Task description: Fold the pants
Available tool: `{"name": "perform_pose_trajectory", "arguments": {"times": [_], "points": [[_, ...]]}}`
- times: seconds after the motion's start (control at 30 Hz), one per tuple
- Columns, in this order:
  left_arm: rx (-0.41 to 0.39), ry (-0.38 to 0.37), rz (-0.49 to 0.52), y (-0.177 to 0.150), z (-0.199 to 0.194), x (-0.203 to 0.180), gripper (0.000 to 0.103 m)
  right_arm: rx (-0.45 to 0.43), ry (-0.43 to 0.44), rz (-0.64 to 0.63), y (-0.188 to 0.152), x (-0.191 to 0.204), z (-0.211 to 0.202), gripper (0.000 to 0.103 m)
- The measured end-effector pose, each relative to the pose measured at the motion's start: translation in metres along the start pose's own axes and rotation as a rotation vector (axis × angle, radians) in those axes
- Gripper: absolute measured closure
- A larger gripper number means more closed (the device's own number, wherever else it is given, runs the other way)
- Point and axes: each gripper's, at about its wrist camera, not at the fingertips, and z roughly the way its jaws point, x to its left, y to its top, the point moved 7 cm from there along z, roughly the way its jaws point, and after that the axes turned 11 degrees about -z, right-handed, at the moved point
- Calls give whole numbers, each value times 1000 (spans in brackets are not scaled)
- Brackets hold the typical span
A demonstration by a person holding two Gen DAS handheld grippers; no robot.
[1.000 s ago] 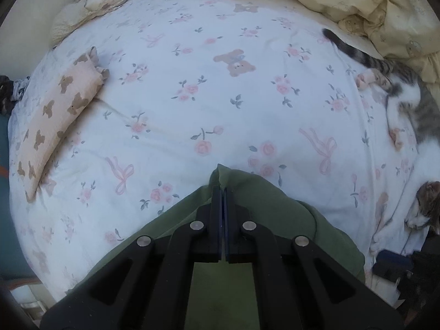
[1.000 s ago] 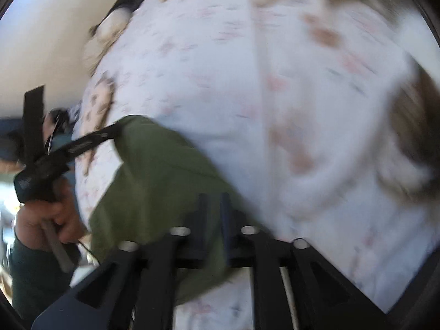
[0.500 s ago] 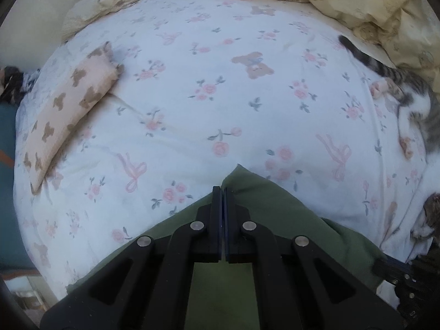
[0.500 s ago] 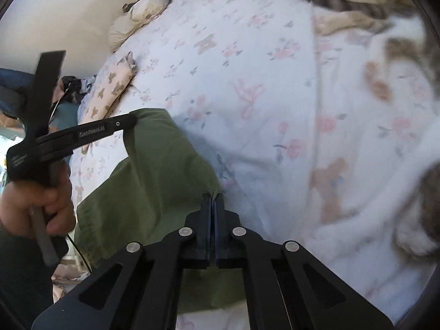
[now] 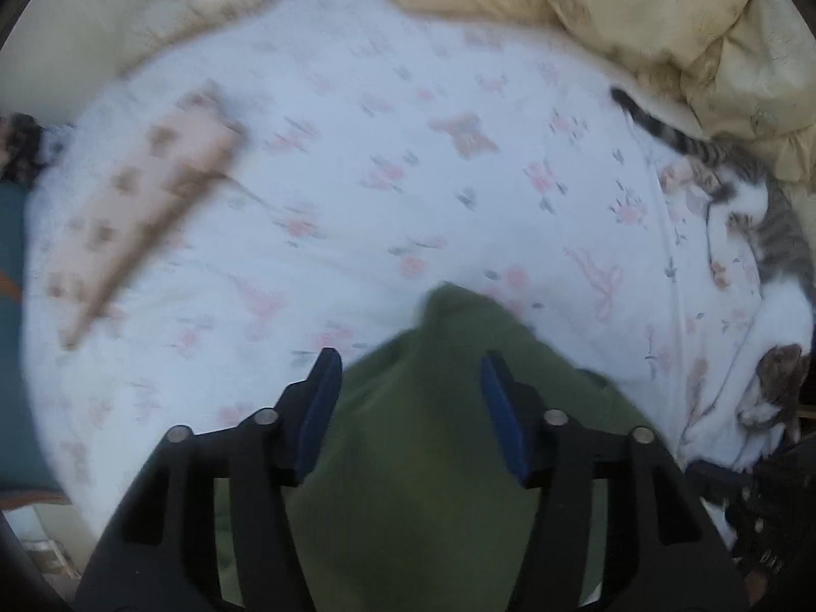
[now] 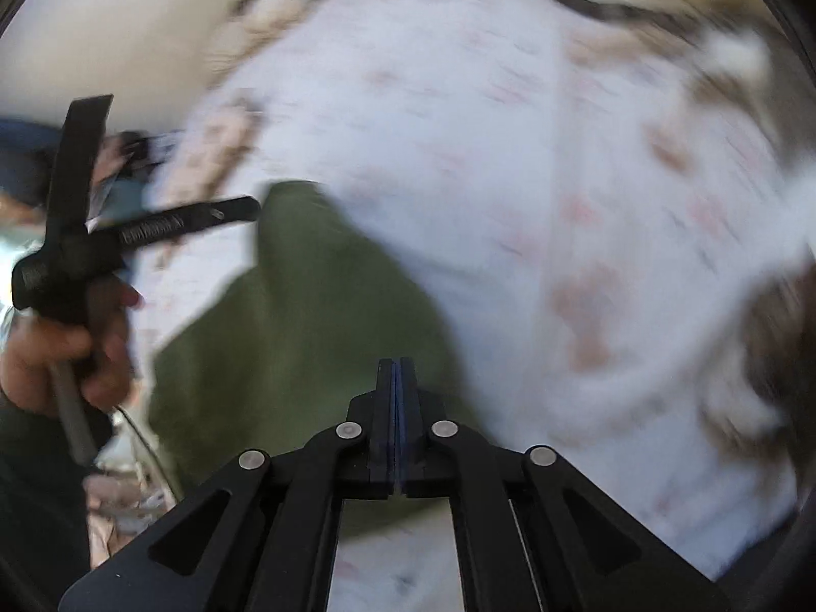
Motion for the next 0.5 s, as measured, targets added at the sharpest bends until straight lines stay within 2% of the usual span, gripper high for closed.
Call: {"name": "perform_pose_trajectory", "arguments": {"times": [0.03, 0.1, 0.17, 0.2, 0.23, 0.27, 0.3, 0.33, 0.37, 0.43, 0.47, 0.5], "points": [[-9, 12, -22, -10, -10, 11, 48, -2, 1, -44, 8, 10, 8, 100], [36, -14, -71, -38, -19, 25, 48, 28, -12, -108, 15, 20, 36, 100], [88, -37, -140, -82, -20, 41, 48, 92, -45, -84, 10, 8, 61, 101], [108, -15, -150, -94, -15, 47, 48, 134, -78, -44, 2, -8, 74, 103], [122, 39, -165, -110, -8, 57, 48, 169, -94, 14, -8, -24, 82, 103], [108, 125, -180, -123, 2, 76, 48, 190, -84, 72, -16, -35, 84, 103], [99, 148, -179, -130, 9, 86, 46, 185, -66, 102, -20, -39, 80, 103], [98, 135, -195, -133, 11, 91, 46, 177, -49, 126, -20, -39, 74, 103], [91, 91, -243, -134, 10, 94, 47, 166, -30, 132, -19, -38, 66, 101], [55, 45, -288, -129, -4, 93, 48, 93, 22, 153, -18, -36, 36, 96], [25, 12, -285, -126, -15, 88, 48, 62, 22, 171, -19, -39, 23, 85], [7, -6, -274, -125, -24, 82, 48, 47, 22, 182, -21, -41, 15, 52]]}}
